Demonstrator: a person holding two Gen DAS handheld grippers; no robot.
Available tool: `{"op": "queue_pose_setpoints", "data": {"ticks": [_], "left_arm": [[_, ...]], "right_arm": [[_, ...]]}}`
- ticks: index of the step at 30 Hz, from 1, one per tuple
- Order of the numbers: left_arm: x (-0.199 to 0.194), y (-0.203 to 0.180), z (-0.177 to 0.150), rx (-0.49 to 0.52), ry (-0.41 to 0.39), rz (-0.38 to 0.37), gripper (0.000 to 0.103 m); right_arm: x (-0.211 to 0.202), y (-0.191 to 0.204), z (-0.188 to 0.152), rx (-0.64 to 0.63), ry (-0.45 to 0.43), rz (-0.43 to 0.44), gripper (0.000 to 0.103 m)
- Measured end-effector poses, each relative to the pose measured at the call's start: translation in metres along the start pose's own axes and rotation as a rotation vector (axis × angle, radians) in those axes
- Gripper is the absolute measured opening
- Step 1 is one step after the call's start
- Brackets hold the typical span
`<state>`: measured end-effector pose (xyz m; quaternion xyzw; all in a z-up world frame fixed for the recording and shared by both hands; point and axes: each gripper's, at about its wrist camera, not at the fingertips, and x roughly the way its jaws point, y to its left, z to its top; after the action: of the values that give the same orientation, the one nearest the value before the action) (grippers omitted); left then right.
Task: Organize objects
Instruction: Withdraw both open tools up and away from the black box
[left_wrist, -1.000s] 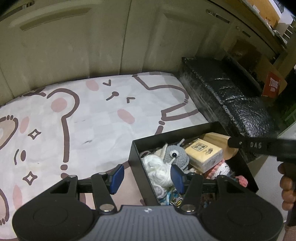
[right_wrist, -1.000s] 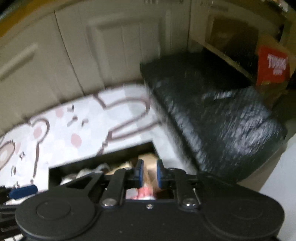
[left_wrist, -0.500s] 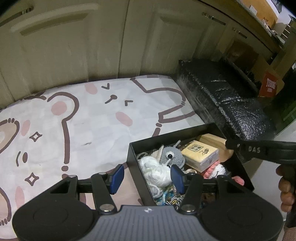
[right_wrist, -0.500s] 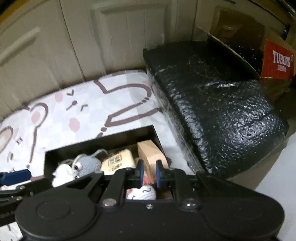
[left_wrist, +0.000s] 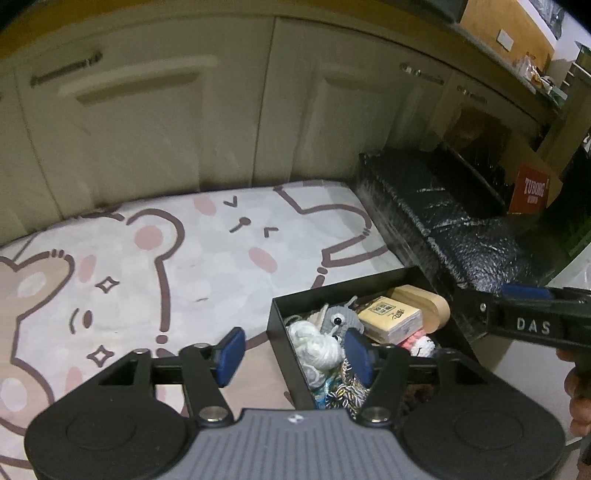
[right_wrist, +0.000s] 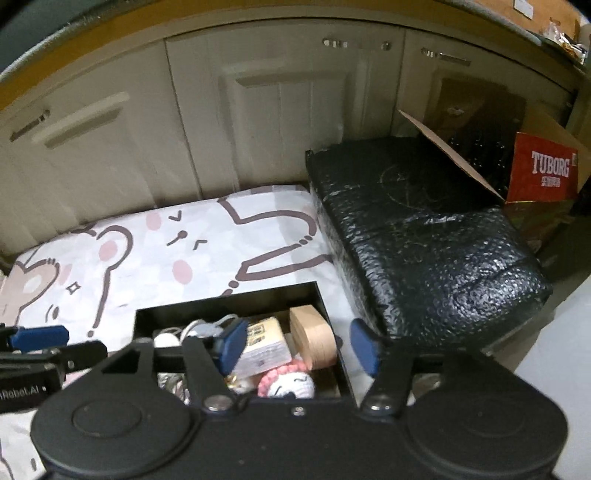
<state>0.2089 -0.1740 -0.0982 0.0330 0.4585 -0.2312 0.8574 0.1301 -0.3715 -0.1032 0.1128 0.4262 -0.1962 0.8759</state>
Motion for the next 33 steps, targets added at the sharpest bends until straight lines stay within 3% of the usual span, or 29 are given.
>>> {"op": "queue_pose_setpoints", "data": {"ticks": [7,11,20,33], "left_arm": [[-0.033,-0.007,-0.01,0.023,-0.043,0.057,0.094],[-0.051,-0.008,-0.017,0.036,-0.054,0.091,0.101],[-0.094,-0.006,-0.03,0.043,-0.1,0.161,0.102],[-0.133,-0.012,-0.056,0.07,-0.12,0.19,0.102]], "right_arm": [[-0.03,0.002,-0.008,-0.028,-0.033,0.001,0.098],[-0.047,0.001,-0.019,-0.042,-0.041,-0.017,0.103],[-0.087,0.004,-0.039,-0.058,-0.051,-0.016,0.103],[-0.137,0.008,-0.058,-0.088,-0.094,-0.02,0.103]]}}
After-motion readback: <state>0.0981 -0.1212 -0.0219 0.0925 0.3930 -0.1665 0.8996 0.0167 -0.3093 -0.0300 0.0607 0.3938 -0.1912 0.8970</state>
